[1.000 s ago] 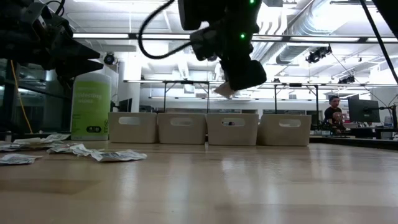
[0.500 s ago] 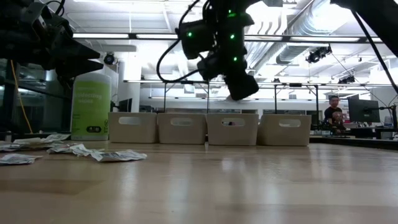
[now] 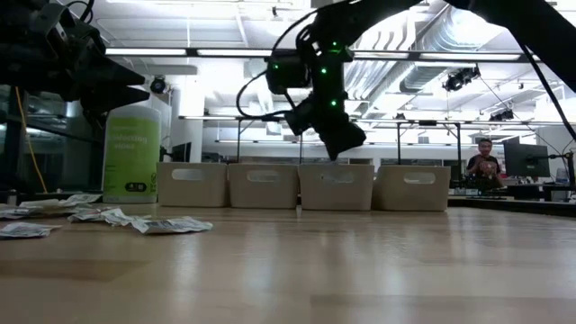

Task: Pick & Place First Aid Supplies
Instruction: Put the towelette pack into the middle right gray bin, then put the bandage into the right gray bin

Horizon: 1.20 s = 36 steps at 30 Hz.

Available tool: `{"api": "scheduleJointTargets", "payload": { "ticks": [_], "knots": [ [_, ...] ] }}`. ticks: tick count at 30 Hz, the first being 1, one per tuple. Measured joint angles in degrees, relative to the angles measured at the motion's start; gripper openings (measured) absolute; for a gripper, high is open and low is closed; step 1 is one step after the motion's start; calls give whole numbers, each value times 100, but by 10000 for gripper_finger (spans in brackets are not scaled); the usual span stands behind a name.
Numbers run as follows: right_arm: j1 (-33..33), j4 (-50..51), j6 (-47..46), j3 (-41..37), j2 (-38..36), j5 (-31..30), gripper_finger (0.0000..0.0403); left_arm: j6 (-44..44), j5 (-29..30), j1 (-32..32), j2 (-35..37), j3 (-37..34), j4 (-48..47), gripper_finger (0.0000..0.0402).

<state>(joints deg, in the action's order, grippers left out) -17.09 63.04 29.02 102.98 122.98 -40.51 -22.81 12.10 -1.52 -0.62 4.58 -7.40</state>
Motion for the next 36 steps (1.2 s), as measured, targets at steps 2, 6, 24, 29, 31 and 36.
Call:
{"api": "scheduleJointTargets", "payload": {
  "ticks": [2, 6, 24, 29, 31, 36],
  "knots": [
    [-83, 86, -47, 0, 0, 251, 0, -2, 0, -1, 2, 1, 0, 150],
    [-178, -74, -203, 0, 2, 688, 11, -1, -1, -1, 2, 2, 0, 150],
    [-137, 403, -1522, -308, -1333, 2176, 136, -2, 2, 0, 1, 2, 0, 150],
    [93, -1063, -1533, -1861, -2454, 2790, 128, -2, -1, -1, 2, 0, -1, 150],
    [247, -1914, -1568, -2659, -2937, 2895, 125, -2, 0, 0, 0, 0, 0, 150],
    [756, -4095, -1905, -4455, -3947, 2917, 119, -2, 0, -2, 1, 1, 0, 150]
  ]
}}
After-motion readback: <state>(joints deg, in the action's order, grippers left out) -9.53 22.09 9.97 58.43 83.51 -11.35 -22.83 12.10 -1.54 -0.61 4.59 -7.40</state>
